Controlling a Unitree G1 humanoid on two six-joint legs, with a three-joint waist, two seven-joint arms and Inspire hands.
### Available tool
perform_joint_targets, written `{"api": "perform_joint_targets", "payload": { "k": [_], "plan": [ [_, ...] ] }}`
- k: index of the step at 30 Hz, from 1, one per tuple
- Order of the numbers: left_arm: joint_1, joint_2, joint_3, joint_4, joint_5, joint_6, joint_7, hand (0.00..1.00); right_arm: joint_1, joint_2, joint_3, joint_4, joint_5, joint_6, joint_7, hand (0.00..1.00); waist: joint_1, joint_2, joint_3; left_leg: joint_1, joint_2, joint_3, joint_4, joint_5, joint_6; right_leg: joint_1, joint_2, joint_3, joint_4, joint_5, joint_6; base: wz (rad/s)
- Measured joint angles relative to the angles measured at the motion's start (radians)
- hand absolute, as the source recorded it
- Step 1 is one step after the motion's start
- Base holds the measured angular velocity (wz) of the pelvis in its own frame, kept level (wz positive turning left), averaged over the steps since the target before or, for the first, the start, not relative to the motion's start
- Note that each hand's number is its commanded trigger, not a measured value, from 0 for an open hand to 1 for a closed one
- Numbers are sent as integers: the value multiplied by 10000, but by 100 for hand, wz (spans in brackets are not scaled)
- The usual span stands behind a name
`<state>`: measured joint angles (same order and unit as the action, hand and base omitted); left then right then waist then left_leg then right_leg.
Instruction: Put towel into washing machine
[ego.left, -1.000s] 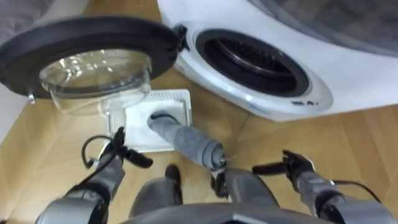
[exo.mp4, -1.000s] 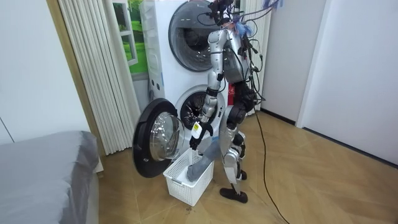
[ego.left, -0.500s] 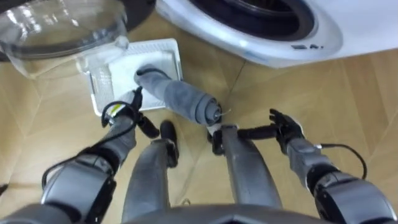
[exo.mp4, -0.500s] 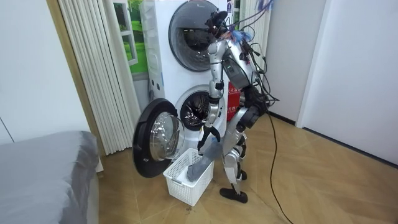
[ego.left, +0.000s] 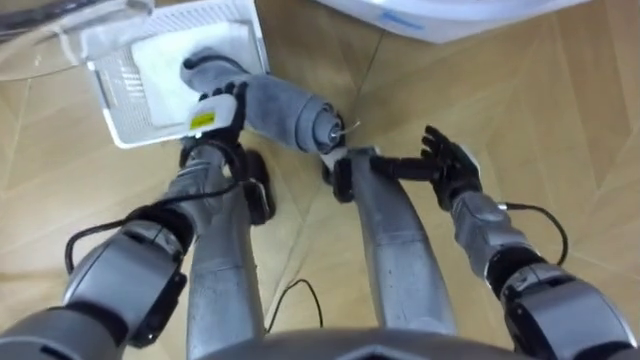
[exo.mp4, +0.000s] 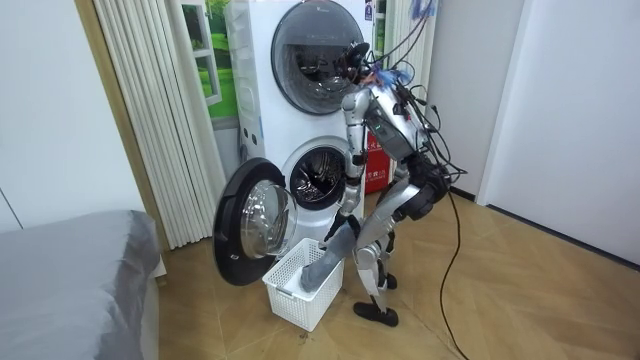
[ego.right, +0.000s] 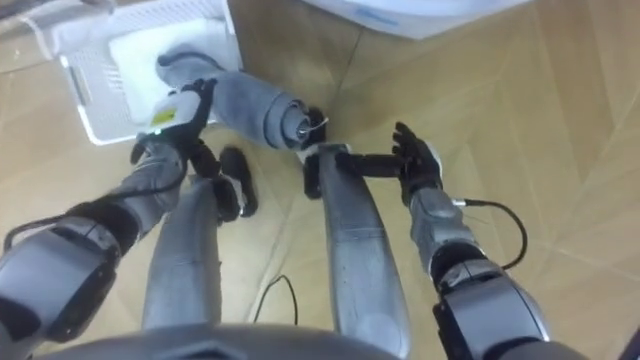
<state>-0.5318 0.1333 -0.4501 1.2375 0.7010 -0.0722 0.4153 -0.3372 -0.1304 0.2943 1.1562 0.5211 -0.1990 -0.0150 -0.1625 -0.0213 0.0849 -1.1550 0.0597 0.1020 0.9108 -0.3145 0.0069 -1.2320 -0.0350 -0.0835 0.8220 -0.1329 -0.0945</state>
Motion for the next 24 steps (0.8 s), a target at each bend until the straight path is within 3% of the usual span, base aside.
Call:
{"api": "perform_joint_targets", "payload": {
  "k": [10, 13, 24],
  "plan": [
    [-166, 445, -199, 20, 118, -42, 903, 0, -54, -2, 205, -221, 887, -729, 660, 0, -512, -24, -3, -1109, 153, -121, 1946, -820, -7, -1181, 4, -6, 1936, -740, -102, -2],
    [-217, 544, -247, 4, 110, -188, 1100, 0, -60, -2, 290, -289, 1056, -750, 761, 0, -633, -31, -4, -1208, 164, -145, 2107, -893, -16, -1294, 3, -18, 2120, -876, -65, 0],
    [-411, 648, -465, 78, 89, -611, 1460, 0, -64, 15, 712, -312, 1722, -818, 836, 0, -1048, -83, 26, -1305, 272, -331, 2631, -1285, -164, -1343, 57, -174, 2587, -1204, -219, -1]
  ]
}}
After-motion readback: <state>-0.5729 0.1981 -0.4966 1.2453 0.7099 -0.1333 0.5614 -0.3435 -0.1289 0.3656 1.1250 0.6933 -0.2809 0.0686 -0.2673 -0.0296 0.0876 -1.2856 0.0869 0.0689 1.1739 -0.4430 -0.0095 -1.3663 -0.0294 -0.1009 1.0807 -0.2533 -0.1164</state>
